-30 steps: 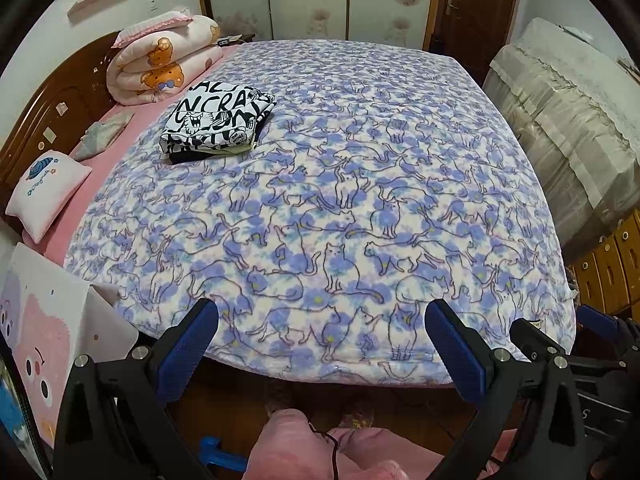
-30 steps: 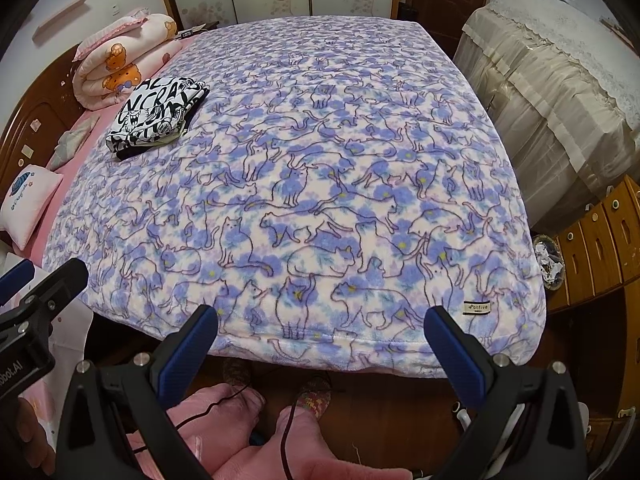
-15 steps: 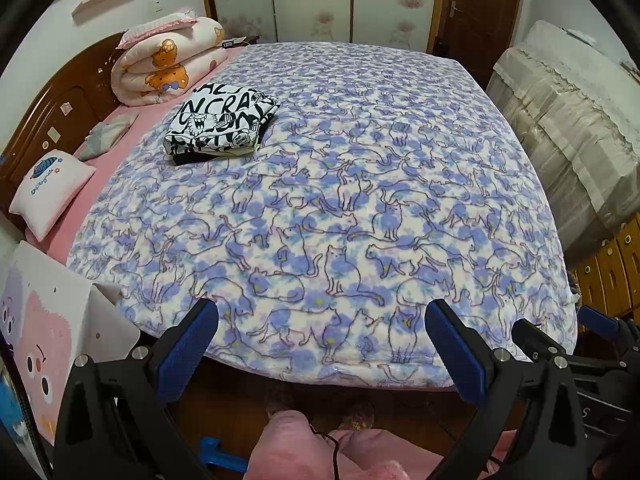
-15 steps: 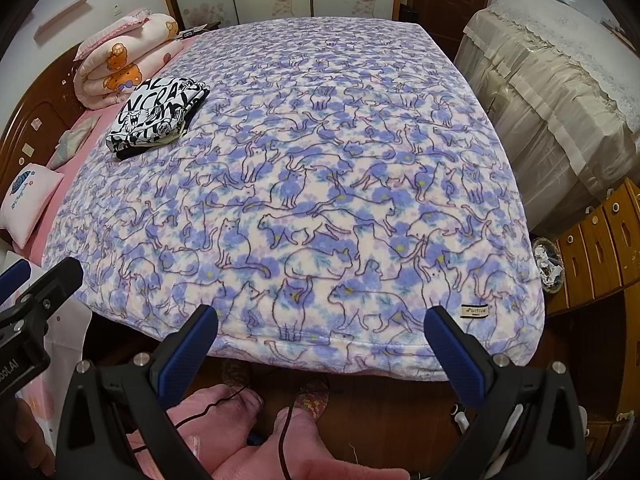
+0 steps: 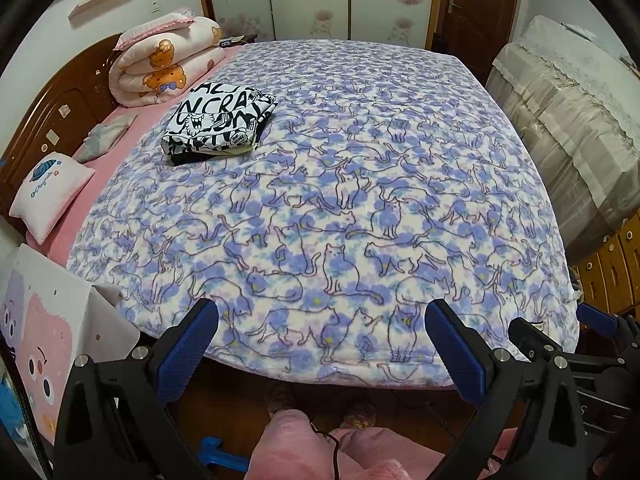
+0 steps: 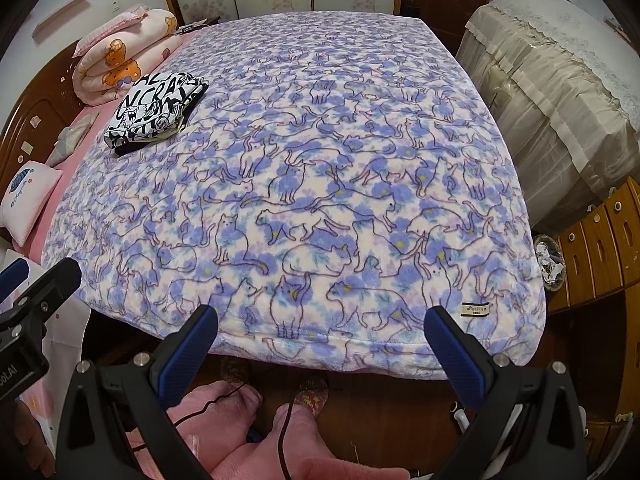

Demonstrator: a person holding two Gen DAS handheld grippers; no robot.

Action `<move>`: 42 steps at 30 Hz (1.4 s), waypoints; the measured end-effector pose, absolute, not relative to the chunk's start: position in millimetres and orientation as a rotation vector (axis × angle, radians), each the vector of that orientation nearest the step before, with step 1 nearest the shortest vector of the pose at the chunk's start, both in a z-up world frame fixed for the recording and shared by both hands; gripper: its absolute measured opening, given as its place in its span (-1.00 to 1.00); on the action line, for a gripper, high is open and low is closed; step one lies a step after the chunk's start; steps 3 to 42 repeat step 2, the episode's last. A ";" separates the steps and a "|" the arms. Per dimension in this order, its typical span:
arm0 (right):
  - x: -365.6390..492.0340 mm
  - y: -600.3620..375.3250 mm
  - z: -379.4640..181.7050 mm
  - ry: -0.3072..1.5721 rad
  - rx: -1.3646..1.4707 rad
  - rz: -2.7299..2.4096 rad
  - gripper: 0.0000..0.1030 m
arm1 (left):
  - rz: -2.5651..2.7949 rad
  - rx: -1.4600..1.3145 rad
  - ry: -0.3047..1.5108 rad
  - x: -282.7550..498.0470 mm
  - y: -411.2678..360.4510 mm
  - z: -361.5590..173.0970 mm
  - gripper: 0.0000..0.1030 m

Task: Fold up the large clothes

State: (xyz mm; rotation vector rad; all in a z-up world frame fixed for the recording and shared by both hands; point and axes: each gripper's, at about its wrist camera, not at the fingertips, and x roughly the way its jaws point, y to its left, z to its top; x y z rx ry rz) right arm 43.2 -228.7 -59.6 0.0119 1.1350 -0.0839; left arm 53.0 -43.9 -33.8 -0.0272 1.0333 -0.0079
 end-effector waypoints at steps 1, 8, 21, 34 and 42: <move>43.0 -227.8 -59.6 1.136 0.013 -0.086 1.00 | -0.009 -0.029 1.033 53.0 -43.9 -33.8 0.99; 43.2 -228.0 -59.6 1.136 0.014 -0.086 1.00 | -0.008 -0.029 1.033 53.4 -42.8 -33.6 0.99; 43.2 -228.0 -59.6 1.136 0.014 -0.086 1.00 | -0.008 -0.029 1.033 53.4 -42.8 -33.6 0.99; 43.2 -228.0 -59.6 1.136 0.014 -0.086 1.00 | -0.008 -0.029 1.033 53.4 -42.8 -33.6 0.99; 43.2 -228.0 -59.6 1.136 0.014 -0.086 1.00 | -0.008 -0.029 1.033 53.4 -42.8 -33.6 0.99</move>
